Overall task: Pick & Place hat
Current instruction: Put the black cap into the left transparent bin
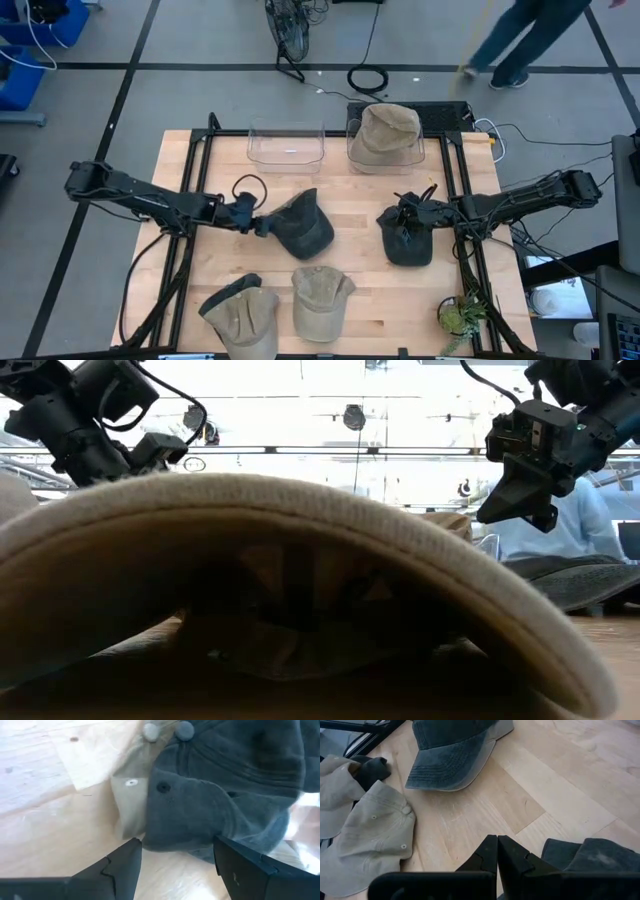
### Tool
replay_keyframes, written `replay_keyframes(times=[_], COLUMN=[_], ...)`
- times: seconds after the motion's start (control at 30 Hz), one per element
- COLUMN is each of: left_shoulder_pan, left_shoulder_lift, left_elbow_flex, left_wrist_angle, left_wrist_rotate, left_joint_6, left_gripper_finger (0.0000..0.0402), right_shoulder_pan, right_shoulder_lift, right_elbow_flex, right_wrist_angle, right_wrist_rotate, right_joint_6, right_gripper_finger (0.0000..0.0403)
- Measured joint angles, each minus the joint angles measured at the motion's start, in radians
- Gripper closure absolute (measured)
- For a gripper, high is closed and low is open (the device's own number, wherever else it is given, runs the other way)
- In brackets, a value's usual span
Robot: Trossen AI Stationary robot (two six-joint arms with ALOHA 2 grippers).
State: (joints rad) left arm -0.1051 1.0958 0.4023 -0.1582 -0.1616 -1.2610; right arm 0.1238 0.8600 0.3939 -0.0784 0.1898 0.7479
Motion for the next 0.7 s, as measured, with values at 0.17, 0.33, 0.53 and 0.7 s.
replay_keyframes(times=[0.17, 0.33, 0.53, 0.7], left_shoulder_pan=[0.0, 0.0, 0.0, 0.0], left_shoulder_lift=[0.089, 0.175, 0.186, 0.18], left_elbow_flex=[0.0, 0.0, 0.0, 0.0], left_wrist_angle=[0.06, 0.229, 0.38, 0.452], left_wrist_rotate=[0.056, 0.096, 0.08, 0.016], left_joint_6=[0.0, 0.046, 0.134, 0.153], left_gripper_finger=[0.0158, 0.0158, 0.0158, 0.0158], right_shoulder_pan=[0.0, 0.0, 0.0, 0.0], right_shoulder_lift=[0.0, 0.0, 0.0, 0.0], right_elbow_flex=[0.0, 0.0, 0.001, 0.001], right_wrist_angle=[0.001, 0.001, 0.001, 0.001], right_wrist_rotate=[0.0, 0.0, 0.0, -0.001], right_joint_6=[0.0, 0.0, 0.0, 0.0], right_gripper_finger=[0.0403, 0.0403, 0.0403, 0.0403])
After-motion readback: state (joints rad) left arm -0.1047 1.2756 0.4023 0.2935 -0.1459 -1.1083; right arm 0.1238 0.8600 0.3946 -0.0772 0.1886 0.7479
